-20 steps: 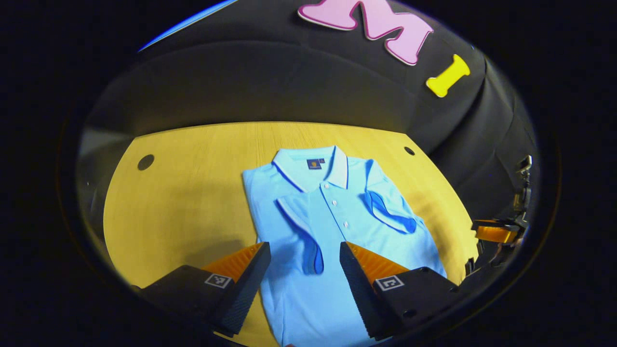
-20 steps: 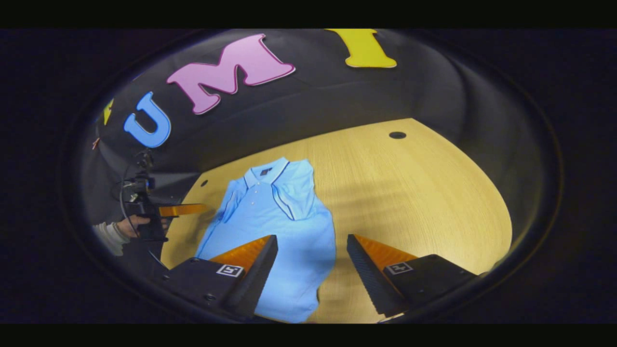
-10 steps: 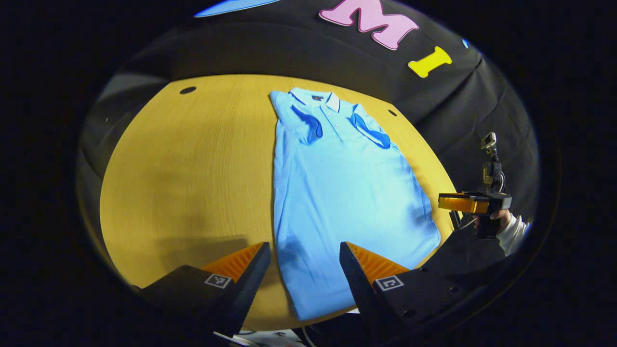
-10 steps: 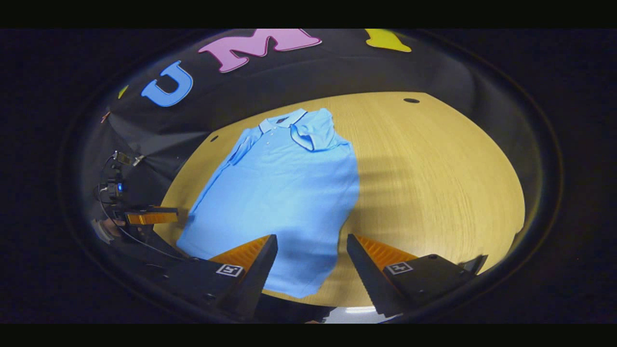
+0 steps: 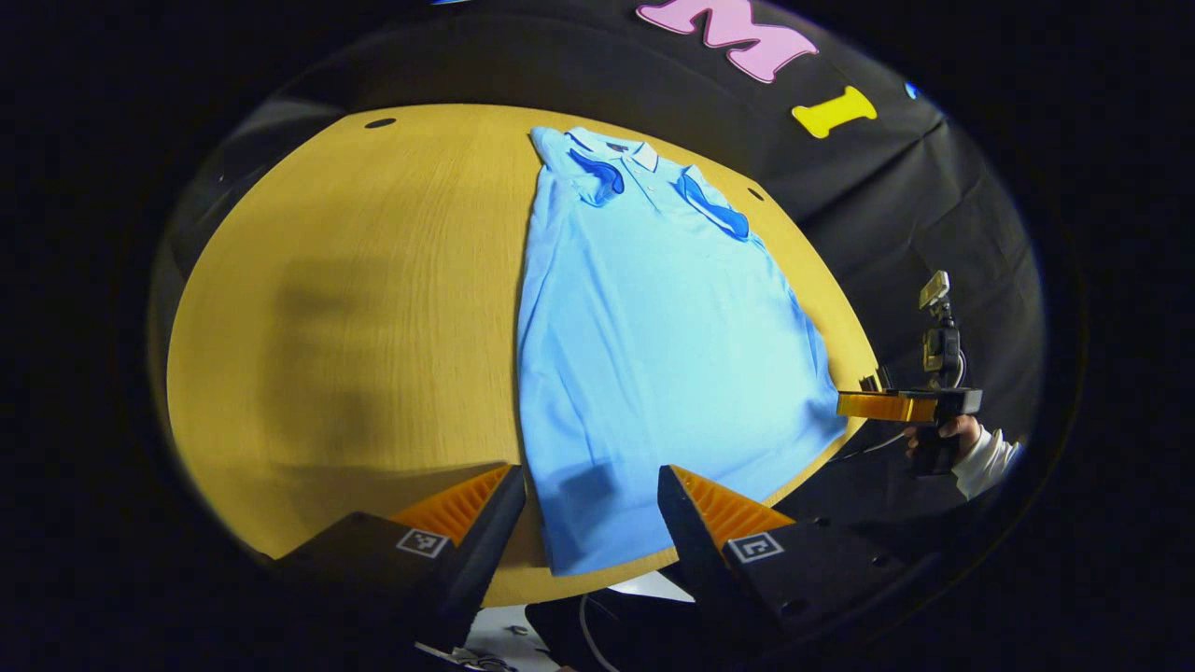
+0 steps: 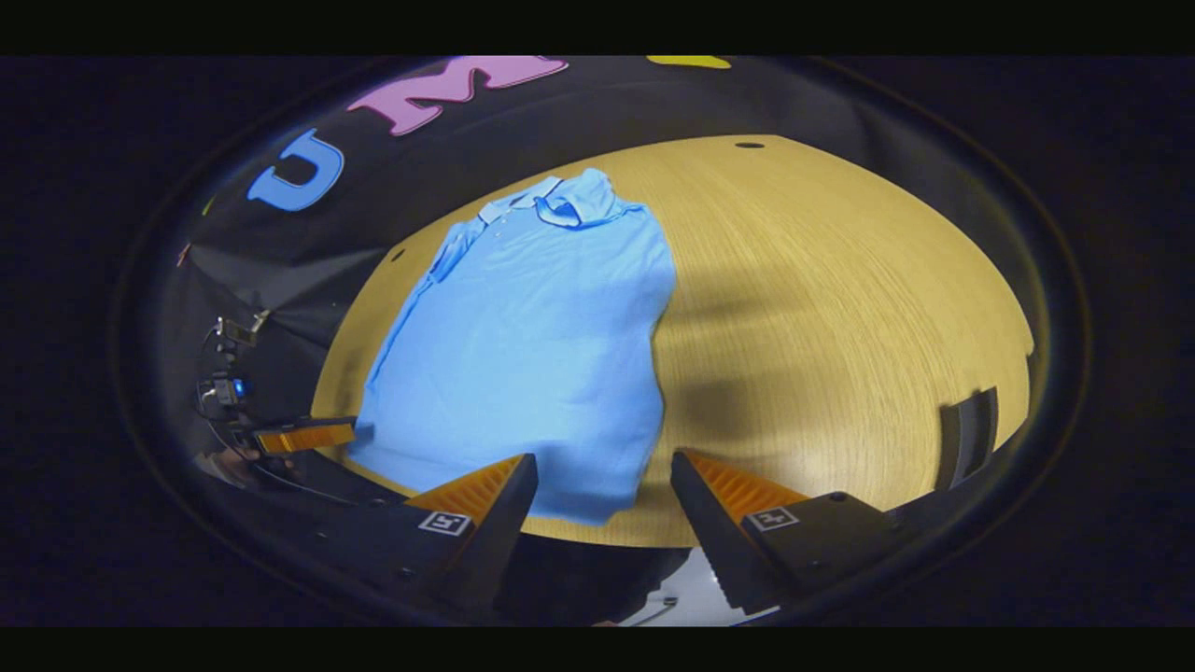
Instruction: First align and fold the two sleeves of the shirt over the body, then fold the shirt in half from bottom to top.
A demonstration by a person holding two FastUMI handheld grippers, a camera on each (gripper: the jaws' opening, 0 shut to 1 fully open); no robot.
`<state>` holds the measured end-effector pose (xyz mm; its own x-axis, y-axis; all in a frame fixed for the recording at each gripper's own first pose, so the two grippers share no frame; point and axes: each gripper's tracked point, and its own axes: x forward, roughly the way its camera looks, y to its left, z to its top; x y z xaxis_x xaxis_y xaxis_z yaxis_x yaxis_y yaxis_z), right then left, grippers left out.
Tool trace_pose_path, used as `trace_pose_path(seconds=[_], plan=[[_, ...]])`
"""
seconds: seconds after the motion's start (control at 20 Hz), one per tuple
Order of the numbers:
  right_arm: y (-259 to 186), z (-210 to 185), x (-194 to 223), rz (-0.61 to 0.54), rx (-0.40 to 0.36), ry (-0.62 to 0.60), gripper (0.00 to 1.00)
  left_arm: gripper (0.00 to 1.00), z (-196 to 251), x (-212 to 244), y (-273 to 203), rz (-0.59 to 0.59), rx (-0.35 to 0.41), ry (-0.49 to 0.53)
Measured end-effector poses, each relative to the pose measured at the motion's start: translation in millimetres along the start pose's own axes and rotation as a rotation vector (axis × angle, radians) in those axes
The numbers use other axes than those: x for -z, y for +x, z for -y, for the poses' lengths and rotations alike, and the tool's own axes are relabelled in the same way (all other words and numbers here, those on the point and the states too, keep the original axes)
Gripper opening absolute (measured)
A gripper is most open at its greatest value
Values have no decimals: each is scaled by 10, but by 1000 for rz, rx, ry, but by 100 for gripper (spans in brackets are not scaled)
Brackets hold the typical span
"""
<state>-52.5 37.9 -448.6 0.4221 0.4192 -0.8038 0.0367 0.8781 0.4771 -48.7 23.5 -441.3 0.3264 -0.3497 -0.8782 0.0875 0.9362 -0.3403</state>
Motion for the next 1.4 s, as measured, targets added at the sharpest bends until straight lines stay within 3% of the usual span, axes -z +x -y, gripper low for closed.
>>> trace_pose_path(seconds=[0.15,0.2,0.25,0.4,0.45,0.5,0.55,0.65,0.7,0.75,0.95,1.0,1.1,1.15,1.2,1.25,1.4], plan=[[8,-68,63,-6,-20,10,91,93,100,114,-4,-36,23,1],[13,-117,87,-16,-28,5,99,92,127,152,-5,-44,29,2],[45,-144,104,-23,-25,-11,91,89,147,169,-1,-45,28,7],[85,-231,146,-43,-18,-59,88,83,225,218,55,-52,32,5],[106,-246,160,-58,-12,-78,84,77,241,224,84,-49,31,-5],[127,-223,181,-73,7,-113,88,73,264,242,113,-52,38,-23],[140,-123,193,-83,53,-158,86,60,296,259,135,-58,44,-42],[167,-109,187,-99,52,-109,41,23,306,281,188,-45,48,-78],[179,-112,176,-100,42,-43,19,11,331,255,167,-38,53,-92],[172,-119,161,-97,22,-2,19,7,331,241,174,-41,51,-91],[152,-150,58,-70,-40,32,19,6,385,128,109,-29,57,-38],[129,-200,-21,-47,-64,33,8,6,422,31,65,-7,73,-30],[99,-355,-253,2,-124,40,13,6,455,-217,-21,43,92,-18],[61,-406,-364,25,-148,31,8,6,472,-336,-64,56,98,-18],[35,-482,-484,44,-173,19,19,6,479,-459,-103,77,100,-13],[1,-538,-603,67,-192,3,13,6,499,-591,-140,95,105,-1],[11,-689,-1010,126,-237,-9,12,6,540,-1004,-213,154,103,43]])
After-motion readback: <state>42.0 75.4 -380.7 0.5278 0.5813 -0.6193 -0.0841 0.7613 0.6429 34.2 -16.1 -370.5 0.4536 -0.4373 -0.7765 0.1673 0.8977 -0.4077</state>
